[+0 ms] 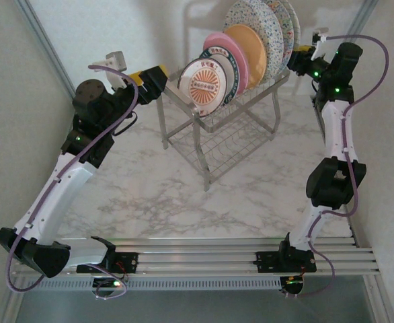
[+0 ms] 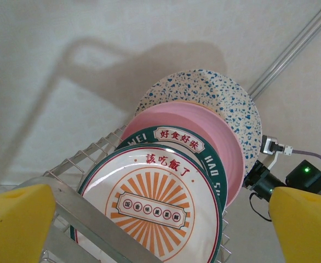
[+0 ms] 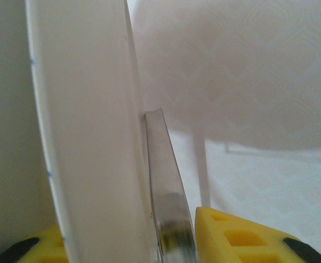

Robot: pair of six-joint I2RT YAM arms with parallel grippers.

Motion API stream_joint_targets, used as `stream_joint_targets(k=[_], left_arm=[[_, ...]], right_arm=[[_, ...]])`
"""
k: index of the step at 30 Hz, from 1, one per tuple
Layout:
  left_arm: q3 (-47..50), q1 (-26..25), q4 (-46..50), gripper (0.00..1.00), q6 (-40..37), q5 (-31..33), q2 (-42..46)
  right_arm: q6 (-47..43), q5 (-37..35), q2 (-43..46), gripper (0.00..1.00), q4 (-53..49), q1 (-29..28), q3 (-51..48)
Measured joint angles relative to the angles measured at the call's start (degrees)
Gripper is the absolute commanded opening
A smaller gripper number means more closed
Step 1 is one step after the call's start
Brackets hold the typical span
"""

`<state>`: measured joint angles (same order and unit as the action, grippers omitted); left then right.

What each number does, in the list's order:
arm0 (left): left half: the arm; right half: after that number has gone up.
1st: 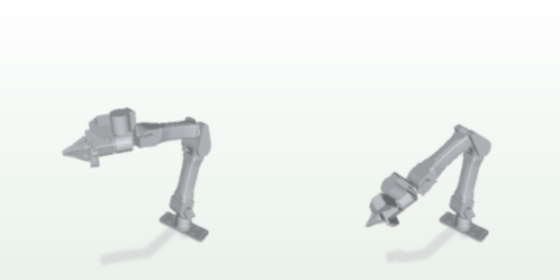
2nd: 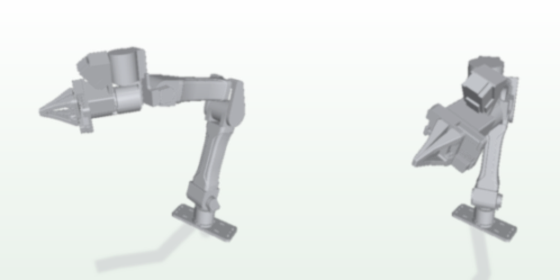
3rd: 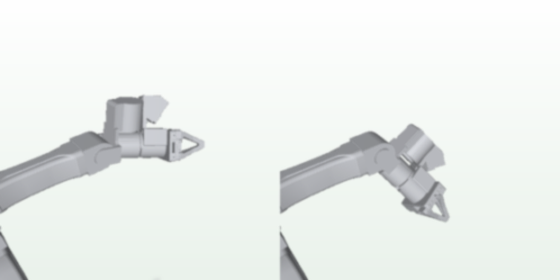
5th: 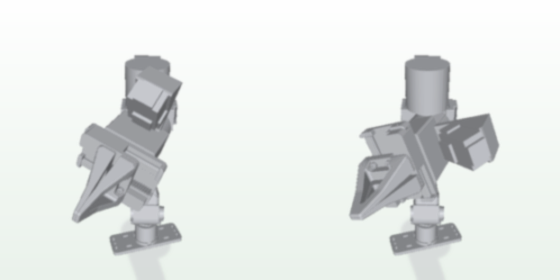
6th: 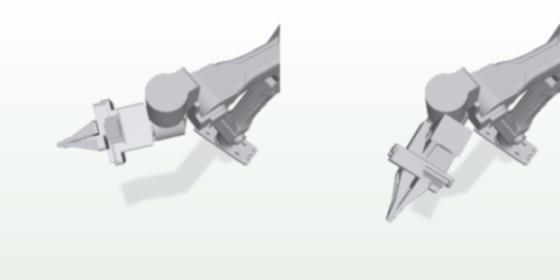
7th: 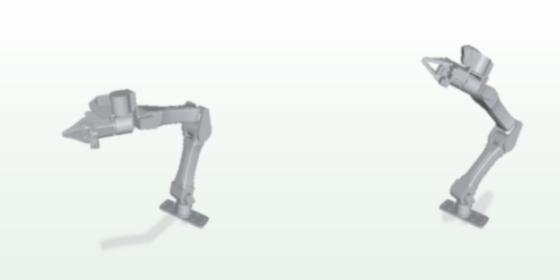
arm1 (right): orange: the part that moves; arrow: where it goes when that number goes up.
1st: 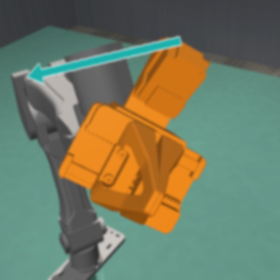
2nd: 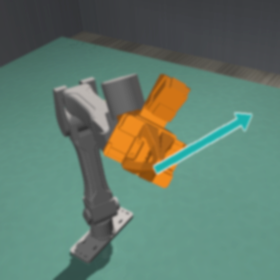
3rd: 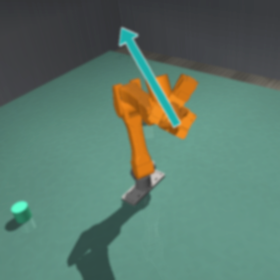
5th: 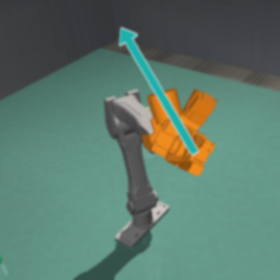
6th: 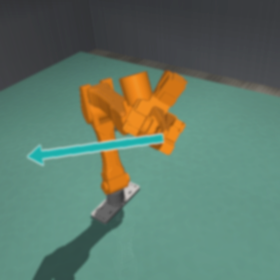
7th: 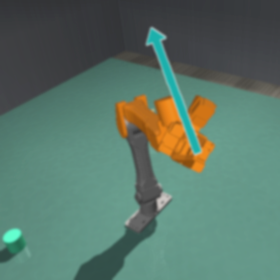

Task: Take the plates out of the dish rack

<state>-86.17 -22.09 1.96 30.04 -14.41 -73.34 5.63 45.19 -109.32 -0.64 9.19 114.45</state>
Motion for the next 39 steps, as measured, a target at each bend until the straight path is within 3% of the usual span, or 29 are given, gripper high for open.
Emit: stream_joint_targets(k=[10, 21, 39], left_arm=[[0.0, 0.0, 0.0, 1.00, 0.2, 0.0, 0.0], [-0.1, 0.0, 0.0, 0.99, 0.2, 0.0, 0.0], [-0.1, 0.0, -0.5, 1.00, 0.2, 0.0, 0.0]], right_arm=[[0.2, 0.0, -2.0, 0.24, 0.0, -1.7, 2.5], [-1.6, -2.6, -2.3, 0.00, -0.2, -2.2, 2.9], [0.8, -5.1, -2.3, 0.00, -0.1, -2.6, 7.0]])
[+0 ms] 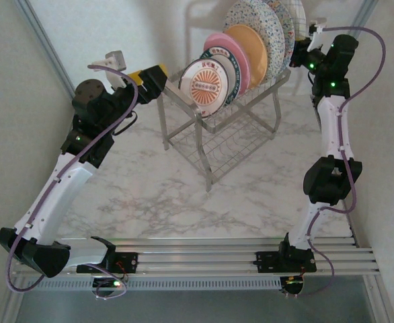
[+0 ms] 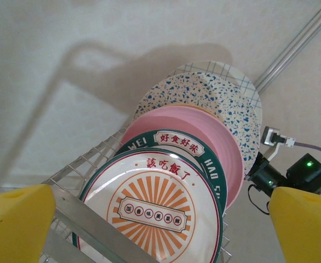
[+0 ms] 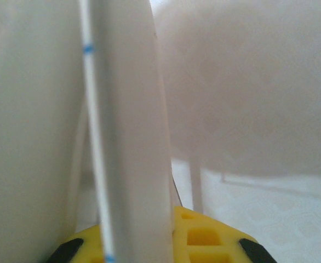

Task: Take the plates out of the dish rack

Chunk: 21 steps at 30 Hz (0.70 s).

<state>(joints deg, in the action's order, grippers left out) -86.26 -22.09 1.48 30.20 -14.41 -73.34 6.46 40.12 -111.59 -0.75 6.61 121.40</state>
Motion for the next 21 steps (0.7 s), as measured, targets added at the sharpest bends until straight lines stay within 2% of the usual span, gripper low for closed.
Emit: stream_joint_targets(k=[21], left_arm=[[0.0, 0.0, -0.4, 1.00, 0.9, -0.8, 0.0]], right_arm=[[5.4, -3.3, 1.9, 0.00, 3.4, 2.3, 1.0]])
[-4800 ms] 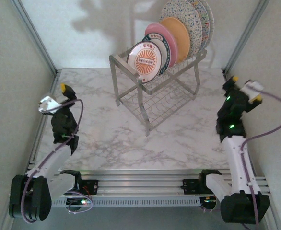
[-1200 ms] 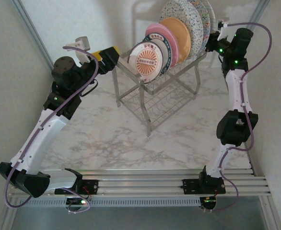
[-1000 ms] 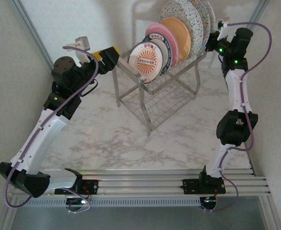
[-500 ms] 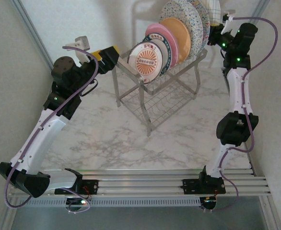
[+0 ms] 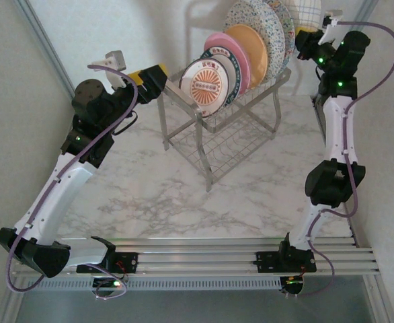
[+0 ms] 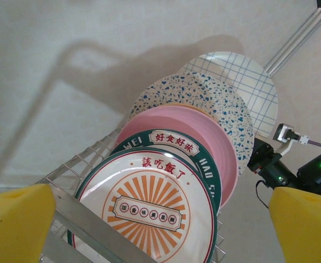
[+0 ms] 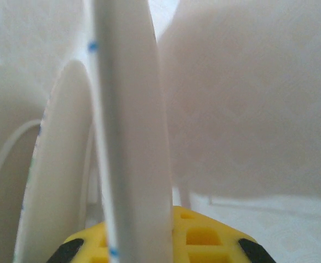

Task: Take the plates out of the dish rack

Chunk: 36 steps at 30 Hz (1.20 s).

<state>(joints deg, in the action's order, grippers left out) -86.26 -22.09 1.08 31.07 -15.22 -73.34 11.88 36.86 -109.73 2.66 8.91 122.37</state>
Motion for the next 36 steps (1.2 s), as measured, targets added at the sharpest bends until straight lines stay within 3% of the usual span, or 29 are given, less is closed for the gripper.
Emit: stream_joint_targets(k=[13, 23, 36], left_arm=[[0.0, 0.0, -1.0, 1.00, 0.9, -0.7, 0.0], [-2.7, 0.0, -2.6, 1.00, 4.9, -3.3, -2.8], [-12.2, 0.0, -4.3, 0.99, 14.3, -9.7, -12.0]], right_arm=[[1.8, -9.3, 5.3, 0.00, 5.8, 4.0, -0.1], [4.9, -11.6, 10.5, 0.00, 8.9, 4.6, -1.1], [20.9, -9.7, 14.3, 0.00, 11.0, 3.5, 0.6]])
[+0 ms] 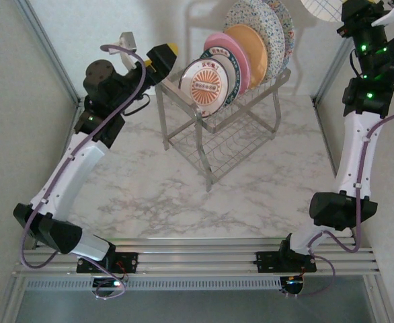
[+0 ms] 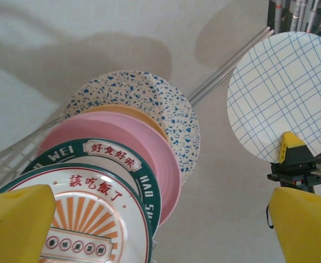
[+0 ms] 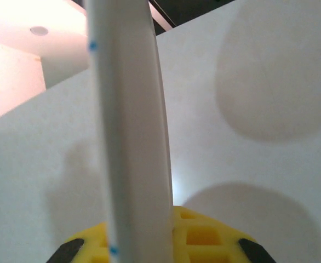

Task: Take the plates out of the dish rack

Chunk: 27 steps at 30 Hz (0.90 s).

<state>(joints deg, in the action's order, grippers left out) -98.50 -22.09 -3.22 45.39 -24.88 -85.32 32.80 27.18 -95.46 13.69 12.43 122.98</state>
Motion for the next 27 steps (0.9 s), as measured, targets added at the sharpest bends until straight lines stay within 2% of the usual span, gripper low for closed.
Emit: stream_joint_targets(k=[4, 9, 17, 22, 27], left_arm=[[-2.9, 0.0, -0.8, 0.99, 3.1, -2.2, -3.0], [-3.9, 0.0, -2.2, 0.99, 7.1, -3.9, -5.1], [-4.0, 0.0, -4.9, 0.91, 12.7, -4.2, -5.7], [-4.2, 0.1, -6.1, 0.87, 15.1, -4.5, -5.9], [-4.2, 0.4, -6.6, 0.77, 16.6, -4.6, -6.0]], right_arm=[[3.7, 0.1, 0.0, 0.00, -4.6, -5.1, 2.5], [7.5, 1.4, -0.3, 0.00, -9.2, -14.9, 3.6], [12.5, 1.7, -3.7, 0.00, -16.6, -26.7, 5.9], [14.5, 2.8, -6.3, 0.00, -20.8, -30.1, 7.7], [16.0, 3.7, -8.7, 0.00, -24.5, -31.8, 11.2]])
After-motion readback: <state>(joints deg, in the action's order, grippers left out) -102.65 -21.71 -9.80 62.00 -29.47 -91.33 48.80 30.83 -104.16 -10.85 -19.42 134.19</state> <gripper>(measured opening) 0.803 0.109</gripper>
